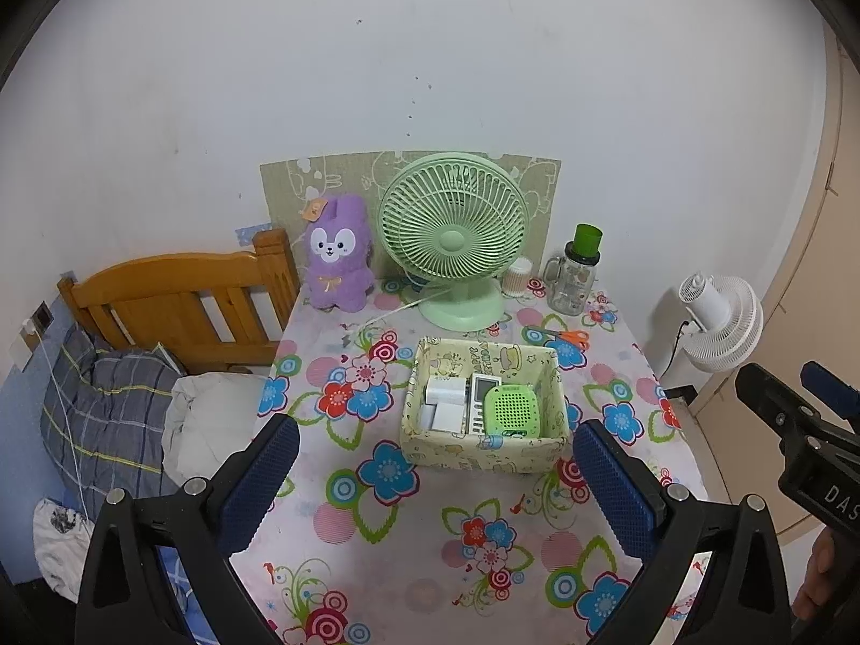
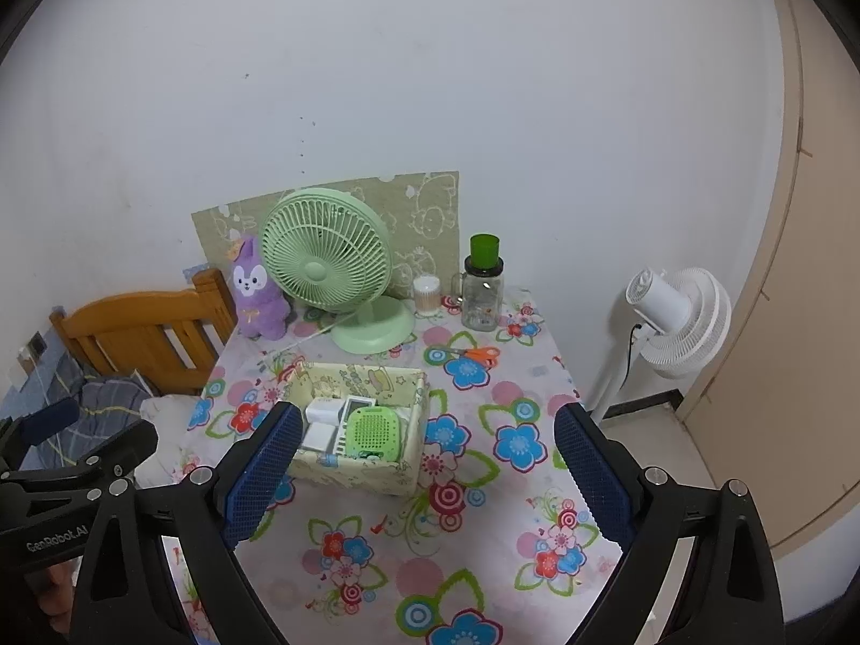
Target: Organize rigid objects
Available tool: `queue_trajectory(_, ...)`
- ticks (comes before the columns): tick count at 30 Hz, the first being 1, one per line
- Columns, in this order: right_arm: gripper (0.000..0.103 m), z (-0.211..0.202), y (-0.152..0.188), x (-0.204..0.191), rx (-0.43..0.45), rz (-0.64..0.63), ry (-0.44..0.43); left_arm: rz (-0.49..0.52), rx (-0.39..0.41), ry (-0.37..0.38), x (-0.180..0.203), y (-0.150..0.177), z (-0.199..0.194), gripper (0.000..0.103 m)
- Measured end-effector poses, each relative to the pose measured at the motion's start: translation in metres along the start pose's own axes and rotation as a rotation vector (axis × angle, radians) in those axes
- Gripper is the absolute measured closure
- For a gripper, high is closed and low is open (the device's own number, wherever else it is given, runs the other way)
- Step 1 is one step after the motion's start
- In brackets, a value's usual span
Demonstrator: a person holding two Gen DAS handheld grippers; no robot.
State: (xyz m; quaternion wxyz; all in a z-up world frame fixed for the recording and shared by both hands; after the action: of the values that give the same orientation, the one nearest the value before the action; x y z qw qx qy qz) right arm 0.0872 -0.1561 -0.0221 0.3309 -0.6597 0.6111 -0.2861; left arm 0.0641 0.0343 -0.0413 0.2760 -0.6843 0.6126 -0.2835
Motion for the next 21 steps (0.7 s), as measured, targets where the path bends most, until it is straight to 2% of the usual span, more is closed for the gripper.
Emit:
queue_trajectory(5,0.007,-0.0002,-0.0015,-0.0032,0.009,-0.006,0.0,-0.009,0.011,0.027,0.0005,-0.0015,-0.0015,0.0)
queue_trajectory(21,0.006,0.001,0.0024,-0.0023,0.006,-0.005,-0.02,-0.004,-0.007,-0.006,-0.002,0.0076,-0.0013,0.0)
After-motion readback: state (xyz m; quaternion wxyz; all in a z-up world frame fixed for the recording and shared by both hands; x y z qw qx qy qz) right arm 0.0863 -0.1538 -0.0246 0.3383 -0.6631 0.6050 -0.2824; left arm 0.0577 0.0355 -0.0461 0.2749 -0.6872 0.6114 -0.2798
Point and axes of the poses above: each gripper's, at about its wrist camera, not at the fingertips, and z roughly the way its jaws point, x to its right, y to its underside, the point moved 8 cm from there along z, roughly the way its jaws point, and after that the axes turned 2 degrees about y, right-handed, at the moved point
